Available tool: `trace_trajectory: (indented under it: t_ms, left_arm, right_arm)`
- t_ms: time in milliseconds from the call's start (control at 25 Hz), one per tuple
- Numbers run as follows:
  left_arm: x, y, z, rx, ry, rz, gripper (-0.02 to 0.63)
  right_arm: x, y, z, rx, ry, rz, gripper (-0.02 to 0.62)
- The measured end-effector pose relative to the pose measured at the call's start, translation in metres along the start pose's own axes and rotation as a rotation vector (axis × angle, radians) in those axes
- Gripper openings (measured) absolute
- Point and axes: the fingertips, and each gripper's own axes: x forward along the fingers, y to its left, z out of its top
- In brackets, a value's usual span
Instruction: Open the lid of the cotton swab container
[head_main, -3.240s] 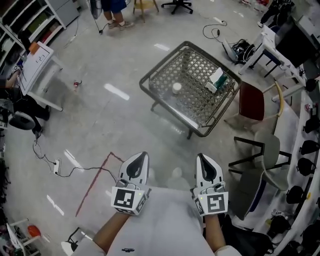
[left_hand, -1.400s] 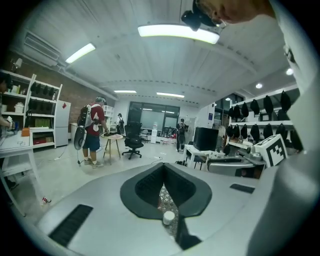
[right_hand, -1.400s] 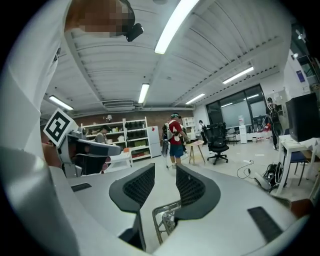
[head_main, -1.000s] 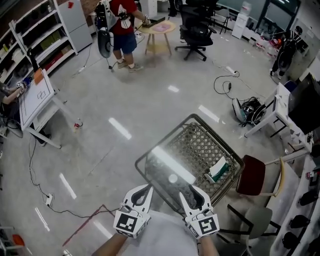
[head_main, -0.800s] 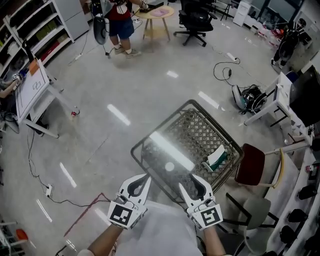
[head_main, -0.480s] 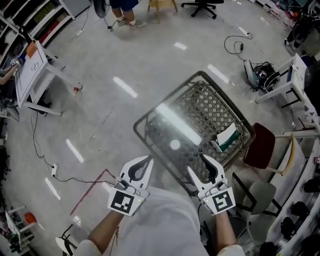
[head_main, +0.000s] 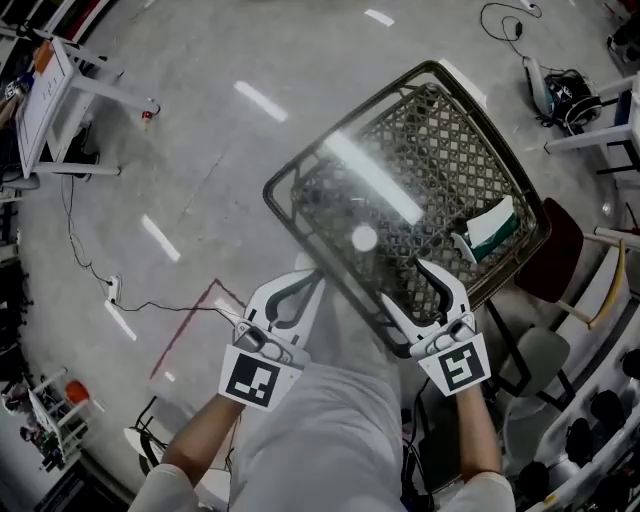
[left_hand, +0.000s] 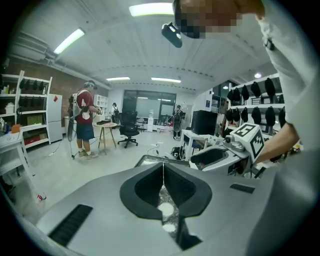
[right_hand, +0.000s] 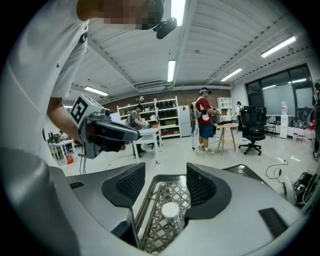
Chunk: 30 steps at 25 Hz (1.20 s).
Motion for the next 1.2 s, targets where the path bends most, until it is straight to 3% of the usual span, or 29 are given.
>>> trace_trajectory:
  t_ms: [200, 480, 720, 1200]
  left_arm:
    - [0.028, 0.005, -0.027, 0.053, 0.018, 0.006, 0.005]
    - [0.056, 0.009, -0.068, 0.031, 0.053, 0.014, 0.005]
    - [0.072, 0.011, -0.097, 0.005, 0.078, 0.024, 0.005]
    - [0.09, 0.011, -0.125, -0.025, 0.077, 0.029, 0.005]
  right_arm:
    - [0.027, -0.011, -0.042, -0.036, 0.024, 0.022, 0.241]
    - [0.062, -0.023, -0.11, -0.016, 0.058, -0.031, 0.252]
    - [0.086, -0.023, -0.16, -0.071, 0.118, -0.071, 0.259]
    - [0.127, -0.024, -0.199, -0.118, 0.146, -0.146, 0.265]
